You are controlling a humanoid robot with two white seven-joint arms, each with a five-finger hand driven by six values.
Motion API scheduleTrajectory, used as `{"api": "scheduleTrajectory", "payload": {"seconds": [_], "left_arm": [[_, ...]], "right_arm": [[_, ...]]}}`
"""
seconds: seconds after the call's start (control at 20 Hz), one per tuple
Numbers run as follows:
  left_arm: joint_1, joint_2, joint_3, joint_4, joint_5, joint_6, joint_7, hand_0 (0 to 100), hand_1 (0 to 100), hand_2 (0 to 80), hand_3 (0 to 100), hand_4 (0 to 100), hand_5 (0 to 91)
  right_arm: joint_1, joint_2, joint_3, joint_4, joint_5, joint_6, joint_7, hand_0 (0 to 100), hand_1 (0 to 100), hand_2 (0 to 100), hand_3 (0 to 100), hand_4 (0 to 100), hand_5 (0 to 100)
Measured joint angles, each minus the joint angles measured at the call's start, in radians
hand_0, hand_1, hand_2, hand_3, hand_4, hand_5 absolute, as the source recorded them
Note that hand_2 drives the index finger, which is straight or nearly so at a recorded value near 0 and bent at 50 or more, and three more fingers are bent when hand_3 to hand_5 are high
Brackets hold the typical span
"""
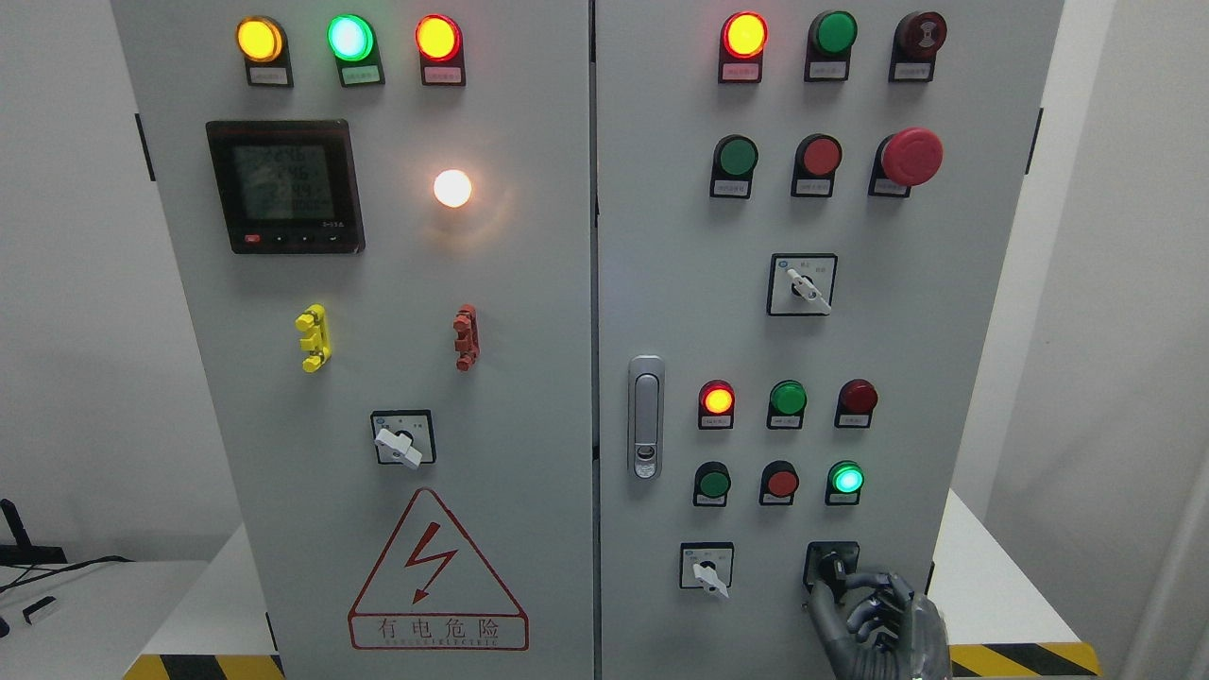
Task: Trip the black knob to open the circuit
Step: 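Open the right hand fingers off the black knob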
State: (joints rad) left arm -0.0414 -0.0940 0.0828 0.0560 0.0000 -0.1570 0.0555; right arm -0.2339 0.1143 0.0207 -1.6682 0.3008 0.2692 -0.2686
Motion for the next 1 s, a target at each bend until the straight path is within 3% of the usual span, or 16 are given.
{"api": "scheduleTrajectory", "payload": {"seconds": [1.0], "left_arm": [[0.000, 0.000, 0.000, 0.000, 0.000, 0.000, 0.000, 12, 39, 0.0, 0, 0, 0.0]], "right_arm": [[0.004, -0.010, -0.017, 0.013, 0.032, -0.030, -0.006, 35, 73, 49, 85, 89, 99]]}}
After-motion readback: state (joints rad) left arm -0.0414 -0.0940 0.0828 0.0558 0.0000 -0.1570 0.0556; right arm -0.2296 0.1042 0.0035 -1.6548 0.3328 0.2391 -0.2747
